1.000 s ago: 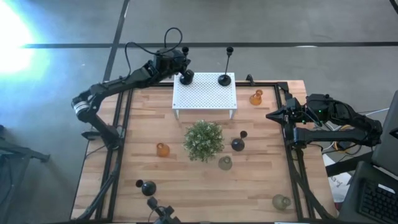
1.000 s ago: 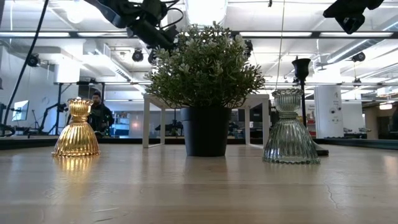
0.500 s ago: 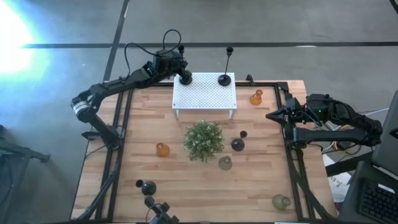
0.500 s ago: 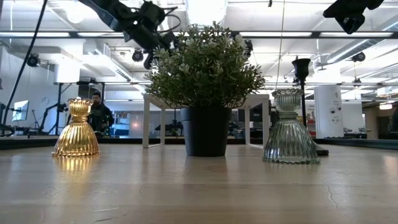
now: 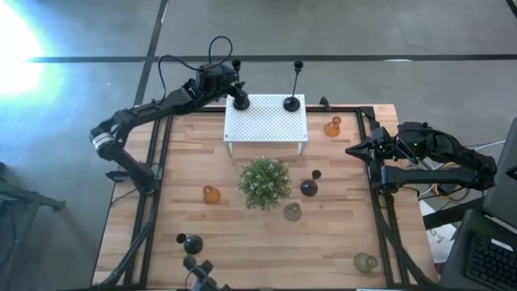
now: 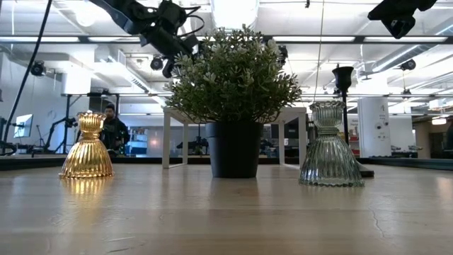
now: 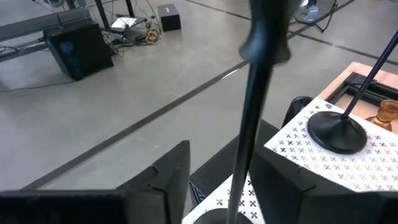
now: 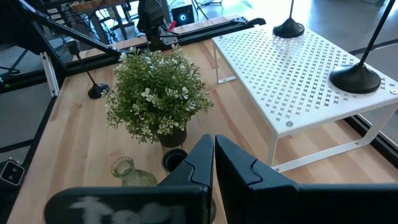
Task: Pick & Place candle stick holders
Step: Put the top left black candle holder on the shelf, then move the bottom black candle holder to the top left of the table
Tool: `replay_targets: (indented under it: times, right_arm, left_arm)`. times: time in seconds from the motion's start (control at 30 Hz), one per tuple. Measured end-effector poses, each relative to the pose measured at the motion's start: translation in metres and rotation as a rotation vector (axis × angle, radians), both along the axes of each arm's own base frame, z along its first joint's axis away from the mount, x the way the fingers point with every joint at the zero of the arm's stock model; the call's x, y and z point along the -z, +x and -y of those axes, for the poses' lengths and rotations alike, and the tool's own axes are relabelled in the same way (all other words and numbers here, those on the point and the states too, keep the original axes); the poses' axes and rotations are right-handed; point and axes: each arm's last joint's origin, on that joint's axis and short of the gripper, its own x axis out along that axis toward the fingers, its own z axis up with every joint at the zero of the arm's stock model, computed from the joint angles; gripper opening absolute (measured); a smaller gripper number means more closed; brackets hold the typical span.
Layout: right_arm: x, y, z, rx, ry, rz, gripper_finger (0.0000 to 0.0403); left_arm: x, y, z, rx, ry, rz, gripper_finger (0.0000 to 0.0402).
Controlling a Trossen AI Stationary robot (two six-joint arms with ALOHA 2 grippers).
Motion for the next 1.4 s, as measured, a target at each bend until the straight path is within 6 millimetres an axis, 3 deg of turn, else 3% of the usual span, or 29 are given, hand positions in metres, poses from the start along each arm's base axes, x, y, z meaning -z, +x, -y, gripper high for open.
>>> replay_targets:
  times: [0.2, 0.6, 0.83, 1.1, 1.27, 1.4]
  right_arm:
    - [0.0, 0.0, 0.0, 0.0, 0.0, 0.0, 0.0013]
    - [0.0, 0.0, 0.0, 0.0, 0.0, 0.0, 0.0013]
    - [0.0, 0.0, 0.0, 0.0, 0.0, 0.0, 0.0013]
    - [0.0, 0.0, 0.0, 0.0, 0.0, 0.0, 0.0013]
    - [0.0, 0.0, 0.0, 0.0, 0.0, 0.0, 0.0013]
    - [0.0, 0.0, 0.0, 0.0, 0.0, 0.0, 0.0013]
  left_arm:
    - [-0.022, -0.022, 0.016, 0.0, 0.007, -0.007, 0.0209]
    - [-0.072, -0.1, 0.079, 0.025, 0.005, -0.045, 0.0213]
    - [-0.091, -0.136, 0.116, 0.226, -0.032, 0.076, 0.0213]
    - [-0.102, -0.151, 0.153, 0.808, -0.146, 0.234, 0.0213]
    - [-0.094, -0.152, 0.168, 0.916, -0.261, 0.188, 0.0209]
    - [-0.083, -0.152, 0.177, 0.905, -0.346, 0.084, 0.0203]
